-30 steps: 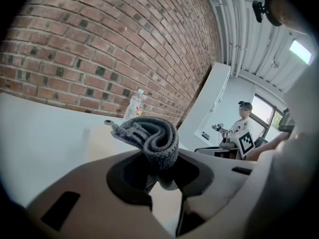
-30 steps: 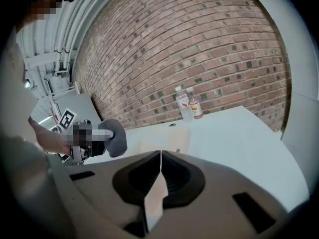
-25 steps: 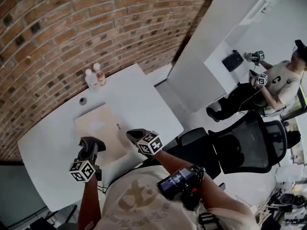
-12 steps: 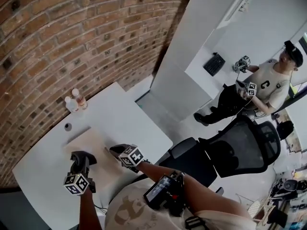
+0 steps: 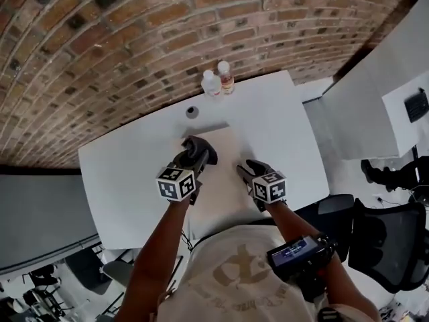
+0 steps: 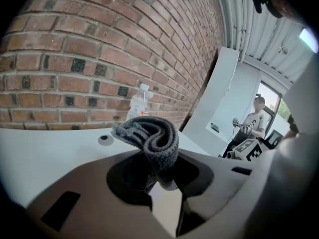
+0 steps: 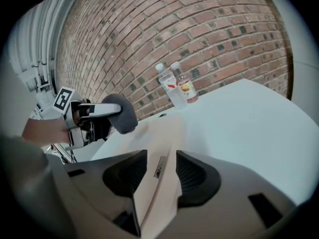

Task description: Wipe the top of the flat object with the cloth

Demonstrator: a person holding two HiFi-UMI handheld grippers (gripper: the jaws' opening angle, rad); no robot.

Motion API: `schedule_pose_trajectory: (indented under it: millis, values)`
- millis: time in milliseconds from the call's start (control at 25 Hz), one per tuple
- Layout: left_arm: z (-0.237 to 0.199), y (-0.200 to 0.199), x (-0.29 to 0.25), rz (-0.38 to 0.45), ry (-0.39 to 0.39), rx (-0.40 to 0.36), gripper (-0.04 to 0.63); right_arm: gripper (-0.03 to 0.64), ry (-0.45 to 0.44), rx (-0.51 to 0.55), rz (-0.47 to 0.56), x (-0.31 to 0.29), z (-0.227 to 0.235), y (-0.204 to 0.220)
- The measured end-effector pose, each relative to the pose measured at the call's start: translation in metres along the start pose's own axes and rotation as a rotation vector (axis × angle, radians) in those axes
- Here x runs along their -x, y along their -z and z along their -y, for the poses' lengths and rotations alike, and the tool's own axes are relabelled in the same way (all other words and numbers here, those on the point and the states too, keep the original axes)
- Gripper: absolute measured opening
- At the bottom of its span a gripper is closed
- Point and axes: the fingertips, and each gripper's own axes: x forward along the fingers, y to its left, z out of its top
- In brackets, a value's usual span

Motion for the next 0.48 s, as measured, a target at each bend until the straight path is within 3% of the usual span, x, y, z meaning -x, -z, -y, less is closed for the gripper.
schedule_pose_trajectory:
  millis: [280,480]
  values:
    - [-0.011,-0.035,-0.054,-0.023,-0.005,-0.056,0.107,0.196,-0.071,-0.097,-0.039,-0.021,0.009,0.011]
    - [-0.021,-0.045,-0.098,-0.103,-0.012,-0.131,0.107,0.204,-0.101,-0.117,-0.060,-0.029,0.005,0.018]
